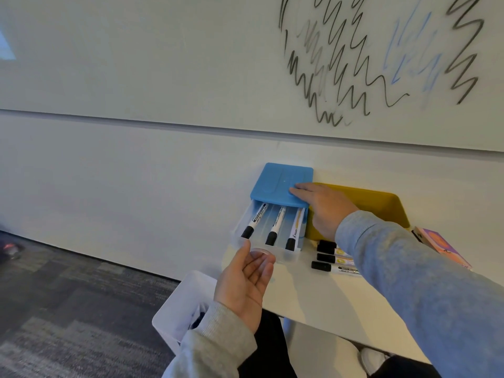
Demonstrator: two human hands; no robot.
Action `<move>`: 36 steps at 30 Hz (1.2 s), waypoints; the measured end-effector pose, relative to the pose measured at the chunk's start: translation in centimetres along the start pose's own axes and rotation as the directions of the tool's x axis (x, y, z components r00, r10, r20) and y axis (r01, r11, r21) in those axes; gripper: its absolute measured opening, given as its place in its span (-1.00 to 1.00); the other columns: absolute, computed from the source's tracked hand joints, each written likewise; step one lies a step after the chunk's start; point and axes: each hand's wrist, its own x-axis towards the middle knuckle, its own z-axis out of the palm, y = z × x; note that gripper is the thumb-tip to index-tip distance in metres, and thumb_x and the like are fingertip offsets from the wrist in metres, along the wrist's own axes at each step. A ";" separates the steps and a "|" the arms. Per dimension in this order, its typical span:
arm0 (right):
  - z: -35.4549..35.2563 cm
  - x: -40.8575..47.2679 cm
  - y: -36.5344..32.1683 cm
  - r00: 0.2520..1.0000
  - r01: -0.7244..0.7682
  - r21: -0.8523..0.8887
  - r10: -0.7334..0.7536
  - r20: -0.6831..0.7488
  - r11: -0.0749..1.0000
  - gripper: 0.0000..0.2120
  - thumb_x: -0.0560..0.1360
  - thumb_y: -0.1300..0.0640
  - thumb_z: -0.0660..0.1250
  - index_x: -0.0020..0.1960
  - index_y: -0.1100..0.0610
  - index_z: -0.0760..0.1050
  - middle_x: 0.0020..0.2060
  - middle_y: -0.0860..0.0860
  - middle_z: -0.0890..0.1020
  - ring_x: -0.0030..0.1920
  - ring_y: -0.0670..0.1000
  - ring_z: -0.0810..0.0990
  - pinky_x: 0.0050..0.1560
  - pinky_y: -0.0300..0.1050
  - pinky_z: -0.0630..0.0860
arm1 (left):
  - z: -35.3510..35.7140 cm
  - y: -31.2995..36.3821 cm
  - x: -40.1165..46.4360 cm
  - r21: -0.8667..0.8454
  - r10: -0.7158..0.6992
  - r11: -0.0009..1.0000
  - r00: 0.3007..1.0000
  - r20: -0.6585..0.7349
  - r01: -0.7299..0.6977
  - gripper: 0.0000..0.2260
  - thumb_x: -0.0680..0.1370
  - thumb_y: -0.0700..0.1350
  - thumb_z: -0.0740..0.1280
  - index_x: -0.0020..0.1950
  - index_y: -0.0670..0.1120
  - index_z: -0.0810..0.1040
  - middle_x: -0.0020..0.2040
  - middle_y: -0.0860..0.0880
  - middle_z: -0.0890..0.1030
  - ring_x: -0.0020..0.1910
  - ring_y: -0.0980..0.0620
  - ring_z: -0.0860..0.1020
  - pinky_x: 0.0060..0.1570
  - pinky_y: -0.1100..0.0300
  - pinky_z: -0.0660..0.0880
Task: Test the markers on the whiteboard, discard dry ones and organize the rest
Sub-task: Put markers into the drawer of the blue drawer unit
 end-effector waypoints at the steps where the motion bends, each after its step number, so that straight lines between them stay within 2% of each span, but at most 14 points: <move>1: -0.1 0.0 0.0 1.000 0.001 -0.003 -0.001 0.001 1.000 -0.26 0.53 0.43 0.17 0.59 -0.09 0.14 0.57 -0.11 0.19 0.54 0.05 0.18 0.53 0.09 0.22 | 0.0 0.0 0.0 0.010 0.003 1.000 1.000 0.002 -0.003 -0.61 0.51 0.00 0.44 0.16 -0.29 0.60 -0.03 -0.24 0.69 -0.10 -0.10 0.69 -0.07 0.11 0.60; 4: -0.2 0.0 -0.1 1.000 -0.003 -0.002 0.003 0.005 1.000 -0.27 0.54 0.43 0.16 0.59 -0.08 0.14 0.57 -0.11 0.19 0.54 0.05 0.18 0.53 0.07 0.22 | -0.3 0.0 0.3 0.094 0.022 0.995 1.000 0.004 -0.022 -0.59 0.52 0.05 0.42 0.15 -0.27 0.61 -0.03 -0.22 0.70 -0.07 -0.12 0.69 -0.06 0.07 0.62; 6: -0.2 0.1 -0.1 1.000 0.001 -0.004 -0.001 0.003 1.000 -0.28 0.54 0.42 0.16 0.59 -0.08 0.15 0.57 -0.11 0.20 0.53 0.06 0.20 0.52 0.06 0.24 | -0.8 0.3 0.5 0.252 0.029 0.967 1.000 -0.009 -0.026 -0.57 0.54 0.14 0.37 0.11 -0.23 0.63 -0.04 -0.18 0.72 -0.10 -0.13 0.68 -0.10 0.04 0.61; 8: -0.3 0.3 0.0 1.000 0.014 -0.009 -0.013 0.019 1.000 -0.30 0.55 0.40 0.14 0.59 -0.06 0.16 0.57 -0.10 0.20 0.54 0.06 0.19 0.52 0.05 0.24 | -1.7 0.8 0.7 0.427 0.046 0.904 0.998 -0.032 -0.028 -0.48 0.55 0.25 0.30 0.04 -0.23 0.64 -0.12 -0.16 0.72 -0.22 -0.12 0.63 -0.22 0.07 0.53; 11: -0.7 0.7 0.3 0.999 0.036 -0.001 -0.036 0.039 0.999 -0.36 0.56 0.37 0.13 0.58 -0.03 0.19 0.57 -0.07 0.22 0.53 0.07 0.21 0.53 0.01 0.21 | -3.0 2.0 0.8 0.592 0.224 0.788 0.974 -0.019 -0.170 -0.47 0.58 0.24 0.25 -0.05 -0.25 0.64 -0.28 -0.14 0.62 -0.40 -0.06 0.50 -0.40 0.12 0.41; 13: -0.9 0.9 0.3 0.998 0.044 0.011 -0.044 0.042 0.999 -0.40 0.58 0.34 0.14 0.57 0.00 0.22 0.55 -0.05 0.25 0.51 0.09 0.24 0.52 0.00 0.22 | -3.1 2.9 0.8 0.705 0.411 0.618 0.907 0.088 -0.348 -0.59 0.58 0.17 0.28 -0.11 -0.17 0.64 -0.31 -0.10 0.60 -0.44 -0.01 0.48 -0.40 0.05 0.46; 15: -0.9 1.0 0.2 0.998 0.048 0.020 -0.049 0.045 0.999 -0.43 0.59 0.32 0.16 0.56 0.01 0.24 0.54 -0.04 0.27 0.49 0.09 0.26 0.51 -0.01 0.24 | -2.2 4.2 0.6 0.795 0.576 0.367 0.789 0.214 -0.483 -0.75 0.57 0.09 0.32 -0.15 -0.06 0.62 -0.31 -0.01 0.61 -0.42 0.05 0.50 -0.28 0.02 0.56; 18: -0.9 0.9 0.1 0.998 0.047 0.002 -0.047 0.040 0.999 -0.43 0.59 0.29 0.17 0.56 0.01 0.24 0.53 -0.04 0.28 0.47 0.10 0.28 0.48 0.01 0.28 | 0.3 6.3 0.4 0.821 0.682 0.066 0.626 0.378 -0.567 -0.90 0.55 0.00 0.37 -0.15 0.04 0.58 -0.25 0.11 0.60 -0.34 0.20 0.51 -0.30 0.36 0.45; 19: -0.9 0.9 0.2 0.998 0.048 -0.001 -0.048 0.040 0.999 -0.43 0.59 0.28 0.17 0.57 0.01 0.23 0.53 -0.04 0.28 0.47 0.10 0.29 0.48 0.01 0.29 | 1.3 7.0 0.6 0.830 0.676 -0.031 0.601 0.427 -0.556 -0.92 0.56 0.01 0.37 -0.13 0.06 0.57 -0.23 0.14 0.59 -0.31 0.22 0.51 -0.30 0.38 0.43; 22: -0.8 0.8 0.2 0.998 0.057 -0.014 -0.057 0.040 0.998 -0.44 0.60 0.27 0.17 0.57 0.01 0.22 0.53 -0.04 0.29 0.47 0.09 0.30 0.47 -0.02 0.29 | 4.1 8.2 1.8 0.823 0.571 -0.363 0.593 0.567 -0.437 -0.94 0.57 0.04 0.34 -0.03 0.08 0.58 -0.15 0.15 0.60 -0.22 0.16 0.53 -0.19 0.21 0.52; 25: -0.8 0.9 0.2 0.999 0.043 -0.015 -0.043 0.032 0.999 -0.45 0.61 0.24 0.17 0.57 0.00 0.22 0.52 -0.03 0.30 0.46 0.08 0.31 0.48 -0.03 0.29 | 6.8 8.6 2.9 0.699 0.381 -0.658 0.678 0.629 -0.279 -0.84 0.58 0.08 0.32 0.08 0.05 0.57 -0.01 0.06 0.60 -0.09 0.00 0.58 -0.06 0.11 0.56; 27: -0.7 1.0 0.2 0.999 0.038 -0.026 -0.038 0.028 0.999 -0.46 0.62 0.21 0.18 0.57 -0.02 0.22 0.53 -0.03 0.30 0.47 0.08 0.30 0.48 0.01 0.29 | 8.0 8.4 3.3 0.569 0.247 -0.798 0.753 0.610 -0.199 -0.79 0.58 0.08 0.32 0.14 0.02 0.54 0.02 -0.01 0.56 -0.07 -0.06 0.58 -0.06 0.09 0.55; 29: -0.7 0.9 0.2 0.999 0.036 -0.036 -0.035 0.029 0.999 -0.46 0.63 0.20 0.17 0.57 -0.02 0.20 0.54 -0.03 0.28 0.49 0.08 0.27 0.49 0.05 0.28 | 8.5 8.0 3.8 0.488 0.182 -0.856 0.788 0.589 -0.168 -0.80 0.58 0.03 0.32 0.16 -0.01 0.52 -0.05 -0.01 0.48 -0.13 -0.06 0.53 -0.14 0.11 0.49; 36: -0.6 0.9 0.4 0.998 0.057 -0.050 -0.055 0.041 0.997 -0.47 0.62 0.17 0.14 0.58 -0.02 0.19 0.54 -0.04 0.26 0.50 0.08 0.26 0.49 0.09 0.26 | 7.6 7.0 5.5 0.455 0.188 -0.878 0.766 0.614 -0.150 -0.84 0.57 -0.09 0.34 0.12 -0.04 0.46 -0.21 0.02 0.34 -0.22 -0.04 0.45 -0.22 0.13 0.39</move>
